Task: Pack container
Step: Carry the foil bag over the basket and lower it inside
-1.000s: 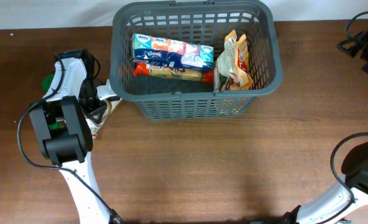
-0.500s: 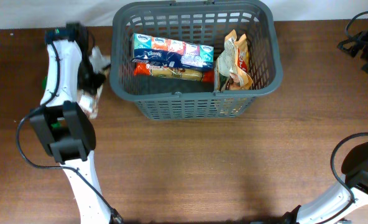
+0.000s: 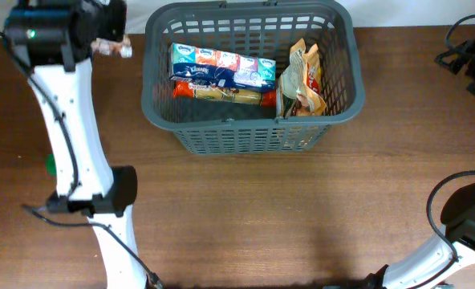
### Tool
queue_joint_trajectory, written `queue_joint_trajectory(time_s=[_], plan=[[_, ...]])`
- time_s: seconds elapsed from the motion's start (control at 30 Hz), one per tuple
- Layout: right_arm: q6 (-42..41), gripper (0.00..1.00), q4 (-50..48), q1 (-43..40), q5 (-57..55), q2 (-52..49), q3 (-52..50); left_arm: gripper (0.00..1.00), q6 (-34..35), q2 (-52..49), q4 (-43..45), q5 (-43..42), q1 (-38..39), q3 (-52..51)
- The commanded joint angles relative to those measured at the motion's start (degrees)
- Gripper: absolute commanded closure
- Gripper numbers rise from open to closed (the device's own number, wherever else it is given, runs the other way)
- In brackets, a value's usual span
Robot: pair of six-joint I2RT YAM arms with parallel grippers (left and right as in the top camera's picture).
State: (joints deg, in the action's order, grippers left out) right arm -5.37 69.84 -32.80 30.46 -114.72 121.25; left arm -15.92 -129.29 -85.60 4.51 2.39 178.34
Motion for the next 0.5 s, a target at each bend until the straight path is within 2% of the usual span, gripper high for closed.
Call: queue_joint_trajectory(time_s=[0.0, 0.13, 0.23, 0.33, 0.47], plan=[[0.2, 0.01, -0.2, 0.3, 0.1, -0.1, -0.3, 0.98, -10.2, 4.0, 3.3, -0.9, 7.3, 0.9], [0.2, 0.01, -0.2, 0.3, 0.1, -0.1, -0.3, 0.98, -24.4, 3.3, 4.5, -4.5, 14.7, -0.7], [0.2, 0.01, -0.2, 0.3, 0.1, -0.1, -0.3, 0.98, -37.8, 2.6, 7.3, -9.1, 21.1, -5.5], [0.2, 0.01, -0.2, 0.3, 0.1, -0.1, -0.3, 0.98, -43.7, 2.1, 11.8, -9.1, 24.1, -11.6], [0.2, 0.01, -0.2, 0.3, 0.1, -0.1, -0.3, 0.98, -45.7, 0.2, 22.3, -9.3, 24.6, -23.4]])
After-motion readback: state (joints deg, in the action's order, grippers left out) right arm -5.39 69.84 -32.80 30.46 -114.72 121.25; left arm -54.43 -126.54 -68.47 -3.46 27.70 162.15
